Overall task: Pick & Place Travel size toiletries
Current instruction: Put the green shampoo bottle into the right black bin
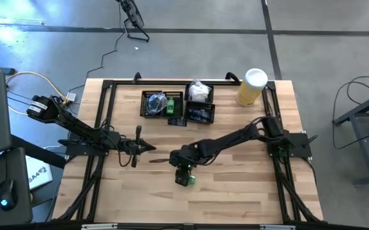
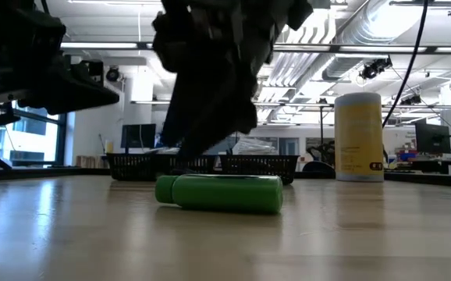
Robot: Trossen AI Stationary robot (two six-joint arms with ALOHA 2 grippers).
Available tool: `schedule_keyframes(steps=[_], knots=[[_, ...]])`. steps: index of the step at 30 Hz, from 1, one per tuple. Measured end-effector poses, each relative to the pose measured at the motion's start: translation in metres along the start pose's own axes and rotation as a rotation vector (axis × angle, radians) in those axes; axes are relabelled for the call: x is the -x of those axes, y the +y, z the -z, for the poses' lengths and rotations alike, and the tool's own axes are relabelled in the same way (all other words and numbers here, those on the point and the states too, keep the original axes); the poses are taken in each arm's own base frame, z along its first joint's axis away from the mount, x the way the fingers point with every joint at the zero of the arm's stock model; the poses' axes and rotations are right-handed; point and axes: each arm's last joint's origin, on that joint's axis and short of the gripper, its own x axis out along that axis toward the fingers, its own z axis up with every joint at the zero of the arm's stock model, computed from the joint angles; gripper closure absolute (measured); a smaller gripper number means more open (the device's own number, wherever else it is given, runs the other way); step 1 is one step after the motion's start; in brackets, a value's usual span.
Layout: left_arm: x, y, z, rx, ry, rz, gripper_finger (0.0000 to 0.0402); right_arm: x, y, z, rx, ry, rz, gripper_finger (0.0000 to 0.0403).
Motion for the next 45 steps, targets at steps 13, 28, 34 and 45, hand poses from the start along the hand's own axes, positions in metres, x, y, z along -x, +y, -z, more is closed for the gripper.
schedule_keyframes(steps=[13,28,34,45], knots=[[-0.005,-0.001,-0.001,-0.017,0.050,0.014,0.0402,-0.027,-0.005,0.007,-0.003,0.016,-0.004,0.0229],[-0.005,-0.001,-0.001,-0.016,0.057,0.017,0.0402,-0.038,-0.005,0.015,-0.008,0.061,0.021,0.0252],[-0.005,-0.001,-0.001,-0.013,0.057,0.017,0.0402,-0.036,-0.011,0.021,-0.058,0.144,0.044,0.0304],[-0.005,-0.001,-0.001,-0.013,0.058,0.018,0.0402,-0.034,-0.011,0.026,-0.036,0.191,0.061,0.0290]])
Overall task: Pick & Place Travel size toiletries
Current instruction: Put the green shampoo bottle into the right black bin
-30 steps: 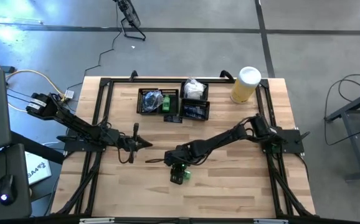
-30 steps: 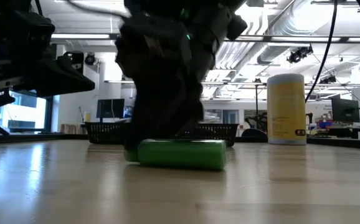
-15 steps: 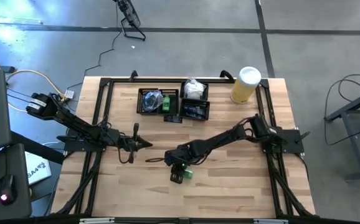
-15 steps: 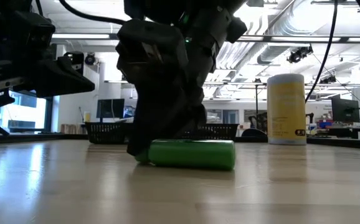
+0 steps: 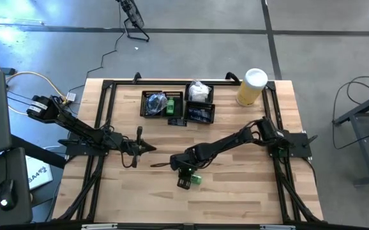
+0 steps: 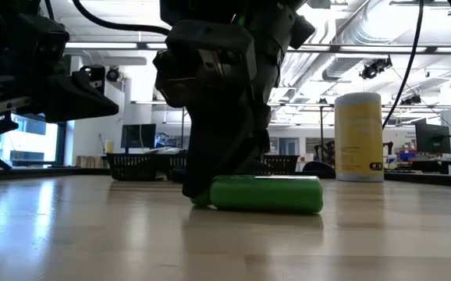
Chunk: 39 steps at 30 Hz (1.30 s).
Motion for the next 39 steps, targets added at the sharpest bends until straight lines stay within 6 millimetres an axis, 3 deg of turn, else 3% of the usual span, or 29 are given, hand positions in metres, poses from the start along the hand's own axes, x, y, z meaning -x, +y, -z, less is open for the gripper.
schedule_keyframes(steps=[4,15,24,39], knots=[[0.000,0.000,0.000,0.000,0.000,0.000,0.0402,0.005,0.001,0.000,0.020,-0.005,-0.002,0.0318],[0.000,0.000,0.000,0.001,0.000,0.000,0.0402,0.039,-0.001,-0.002,0.035,-0.062,0.114,0.0310],[0.000,0.000,0.000,0.002,0.000,0.000,0.0402,0.048,-0.025,-0.003,0.030,-0.010,0.263,0.0314],[0.000,0.000,0.001,0.001,0.006,0.003,0.0402,0.070,-0.094,-0.051,-0.062,-0.243,0.330,0.0315]])
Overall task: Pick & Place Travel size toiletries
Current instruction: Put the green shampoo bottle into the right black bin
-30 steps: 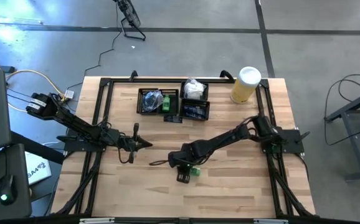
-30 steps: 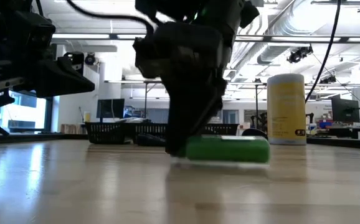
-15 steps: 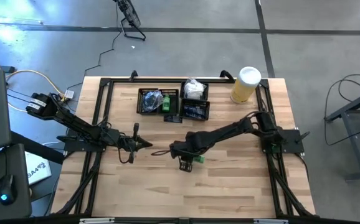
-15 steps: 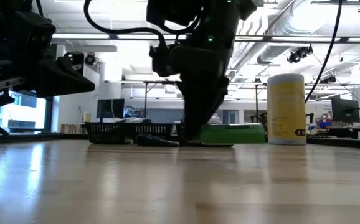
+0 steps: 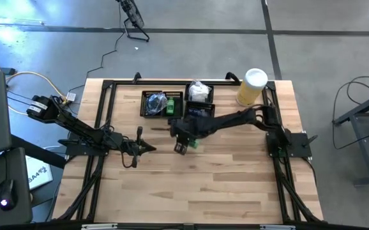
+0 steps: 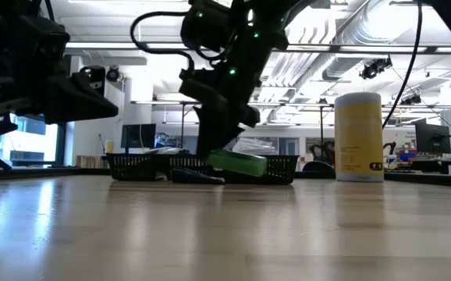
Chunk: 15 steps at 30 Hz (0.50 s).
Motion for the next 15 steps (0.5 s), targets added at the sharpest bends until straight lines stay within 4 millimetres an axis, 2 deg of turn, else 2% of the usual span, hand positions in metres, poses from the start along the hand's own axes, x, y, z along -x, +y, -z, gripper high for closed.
schedule_keyframes(steps=[4,15], knots=[[0.000,-0.001,0.002,-0.007,0.015,0.007,0.0402,0.002,-0.019,-0.018,-0.030,-0.098,-0.008,0.0314],[0.000,-0.001,0.003,-0.012,0.032,0.015,0.0402,0.023,-0.060,-0.063,-0.078,-0.440,-0.009,0.0315]])
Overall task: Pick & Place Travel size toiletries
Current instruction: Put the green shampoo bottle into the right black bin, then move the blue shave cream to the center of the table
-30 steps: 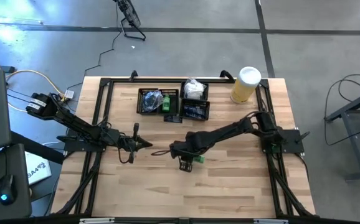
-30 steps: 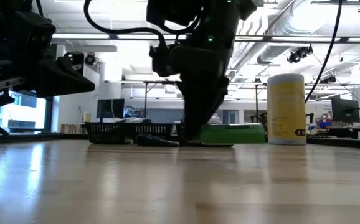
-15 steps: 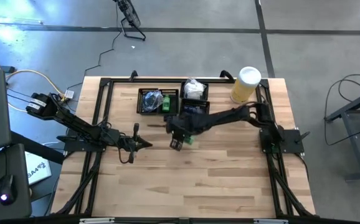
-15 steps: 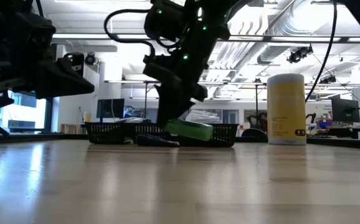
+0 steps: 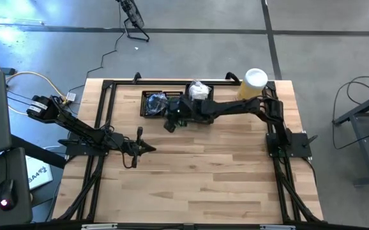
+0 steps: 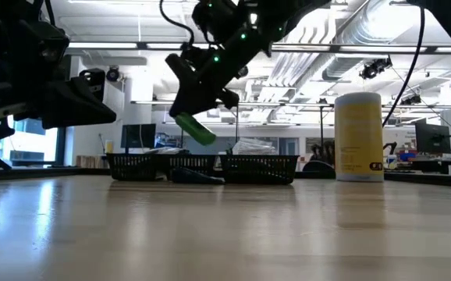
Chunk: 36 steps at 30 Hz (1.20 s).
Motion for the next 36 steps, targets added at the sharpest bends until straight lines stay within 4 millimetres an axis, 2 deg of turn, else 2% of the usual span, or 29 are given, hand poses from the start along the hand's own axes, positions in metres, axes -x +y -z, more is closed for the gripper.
schedule_keyframes(steps=[8,16,19,24,29,36], knots=[[0.000,0.000,0.000,-0.001,0.002,0.001,0.0402,-0.006,-0.026,-0.011,-0.027,-0.091,0.100,0.0315],[0.000,0.000,0.000,0.003,0.001,0.000,0.0402,-0.009,-0.041,-0.018,-0.045,-0.121,0.088,0.0312],[0.000,0.000,0.000,0.003,0.001,0.000,0.0402,-0.009,-0.042,-0.018,-0.051,-0.127,0.109,0.0294],[0.000,0.000,0.000,0.004,0.001,0.000,0.0402,-0.008,-0.043,-0.018,-0.054,-0.140,0.168,0.0238],[0.000,0.000,0.000,0.018,0.002,0.001,0.0402,-0.005,-0.037,-0.019,-0.052,-0.142,0.153,0.0217],[0.000,0.000,0.000,0.021,0.003,0.004,0.0402,0.025,0.001,-0.027,0.064,-0.182,0.079,0.0271]])
